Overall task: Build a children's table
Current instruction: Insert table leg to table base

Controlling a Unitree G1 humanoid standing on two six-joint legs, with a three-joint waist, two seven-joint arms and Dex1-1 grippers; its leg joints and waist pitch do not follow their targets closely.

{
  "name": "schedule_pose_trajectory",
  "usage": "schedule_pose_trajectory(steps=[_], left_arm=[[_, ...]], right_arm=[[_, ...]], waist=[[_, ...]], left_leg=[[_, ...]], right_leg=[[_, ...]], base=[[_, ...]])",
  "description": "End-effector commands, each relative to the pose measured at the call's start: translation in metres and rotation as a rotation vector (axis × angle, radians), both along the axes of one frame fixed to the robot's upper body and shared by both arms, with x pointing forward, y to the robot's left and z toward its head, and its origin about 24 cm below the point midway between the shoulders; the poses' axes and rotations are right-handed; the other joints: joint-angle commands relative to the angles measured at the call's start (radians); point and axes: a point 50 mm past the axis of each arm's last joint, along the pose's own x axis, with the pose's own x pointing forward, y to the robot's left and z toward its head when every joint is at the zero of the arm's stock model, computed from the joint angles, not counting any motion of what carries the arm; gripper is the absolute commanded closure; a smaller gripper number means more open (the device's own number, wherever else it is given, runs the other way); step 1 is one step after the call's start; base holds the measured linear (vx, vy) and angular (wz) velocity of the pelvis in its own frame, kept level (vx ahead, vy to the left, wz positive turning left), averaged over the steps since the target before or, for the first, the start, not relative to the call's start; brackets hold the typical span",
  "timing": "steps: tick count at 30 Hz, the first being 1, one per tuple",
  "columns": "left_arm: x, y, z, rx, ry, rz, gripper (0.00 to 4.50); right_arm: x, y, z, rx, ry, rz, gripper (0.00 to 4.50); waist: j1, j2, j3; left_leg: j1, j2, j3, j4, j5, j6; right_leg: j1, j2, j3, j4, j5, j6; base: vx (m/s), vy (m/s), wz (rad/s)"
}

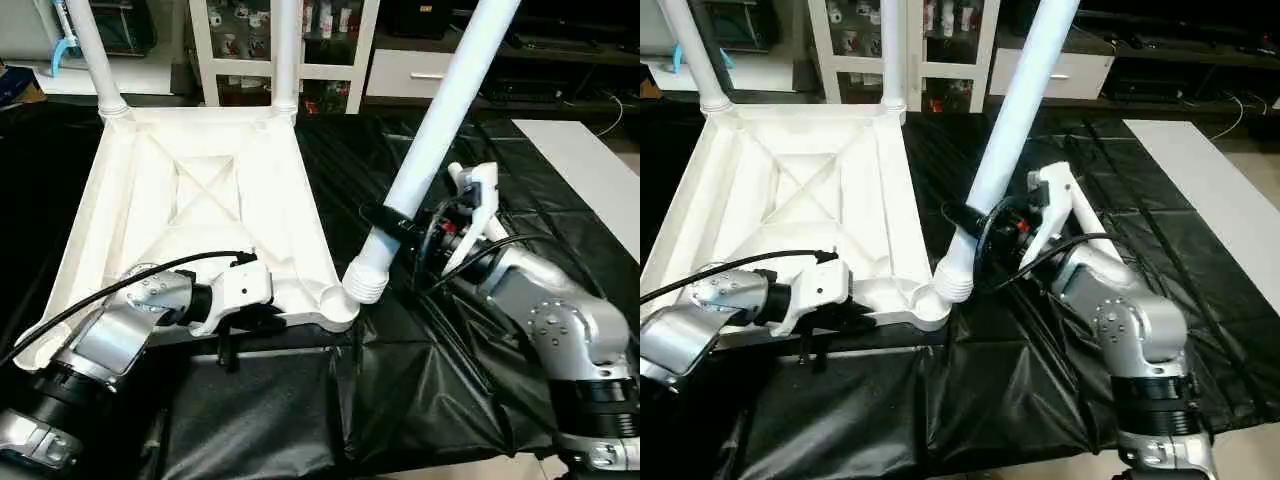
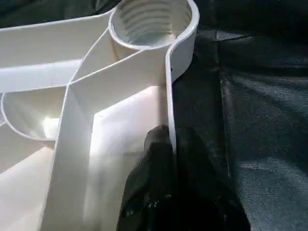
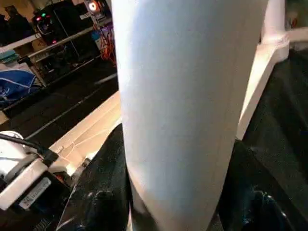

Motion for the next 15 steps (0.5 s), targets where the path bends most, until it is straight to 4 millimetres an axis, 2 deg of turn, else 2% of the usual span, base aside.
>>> schedule_pose_trajectory(steps=[1,2,3,6,7,11,13,15], left_arm=[[-0.007,-0.011,-0.011,0.008,0.010,-0.036,4.43],[-0.008,-0.012,-0.012,0.012,0.010,-0.037,4.43],[-0.008,-0.015,-0.014,0.023,0.006,-0.040,4.43],[-0.008,-0.022,-0.014,0.023,0.000,-0.048,4.43],[-0.008,-0.022,-0.014,0.023,-0.001,-0.048,4.43],[-0.007,-0.031,-0.012,0.002,-0.005,-0.071,4.43],[-0.007,-0.033,-0.012,0.005,-0.009,-0.077,4.43],[-0.006,-0.034,-0.012,0.010,-0.014,-0.076,4.43]], right_arm=[[0.005,0.000,0.000,-0.012,-0.017,-0.006,2.70],[0.005,0.000,0.000,-0.014,-0.015,-0.008,2.70],[0.008,0.000,-0.004,-0.015,-0.005,-0.018,2.70],[0.012,0.002,-0.008,-0.004,0.017,-0.022,2.70],[0.012,0.002,-0.008,-0.004,0.018,-0.021,2.70],[0.017,0.007,-0.013,0.021,0.041,-0.008,2.70],[0.017,0.010,-0.013,0.022,0.046,0.013,2.70],[0.016,0.013,-0.012,0.013,0.042,0.040,2.70]], waist=[[-0.001,0.007,-0.059],[0.000,0.007,-0.058],[-0.002,0.001,-0.054],[-0.001,0.005,-0.053],[0.000,0.001,-0.050],[0.003,0.002,-0.050],[0.003,-0.005,-0.043],[0.004,-0.003,-0.041]], left_leg=[[0.031,0.091,-0.043,-0.075,-0.111,-0.005],[0.033,0.092,-0.042,-0.075,-0.117,-0.010],[0.033,0.092,-0.041,-0.076,-0.119,-0.009],[0.036,0.093,-0.043,-0.078,-0.136,-0.018],[0.036,0.093,-0.041,-0.078,-0.139,-0.017],[0.037,0.093,-0.040,-0.079,-0.134,-0.017],[0.036,0.093,-0.038,-0.081,-0.134,-0.009],[0.040,0.094,-0.038,-0.082,-0.154,-0.014]], right_leg=[[0.026,-0.107,0.068,-0.069,-0.067,-0.232],[0.025,-0.107,0.068,-0.070,-0.078,-0.230],[0.021,-0.105,0.068,-0.072,-0.083,-0.228],[0.020,-0.108,0.068,-0.074,-0.117,-0.223],[0.019,-0.107,0.069,-0.075,-0.126,-0.217],[0.018,-0.108,0.069,-0.074,-0.126,-0.207],[0.014,-0.107,0.070,-0.076,-0.139,-0.204],[0.010,-0.107,0.070,-0.081,-0.169,-0.195]], base=[[0.000,0.000,0.00],[0.000,0.000,0.00],[0.000,0.000,0.00],[0.000,0.000,0.00],[0.000,0.000,0.00],[0.000,0.000,0.00],[0.000,0.000,0.00],[0.000,0.000,0.00]])
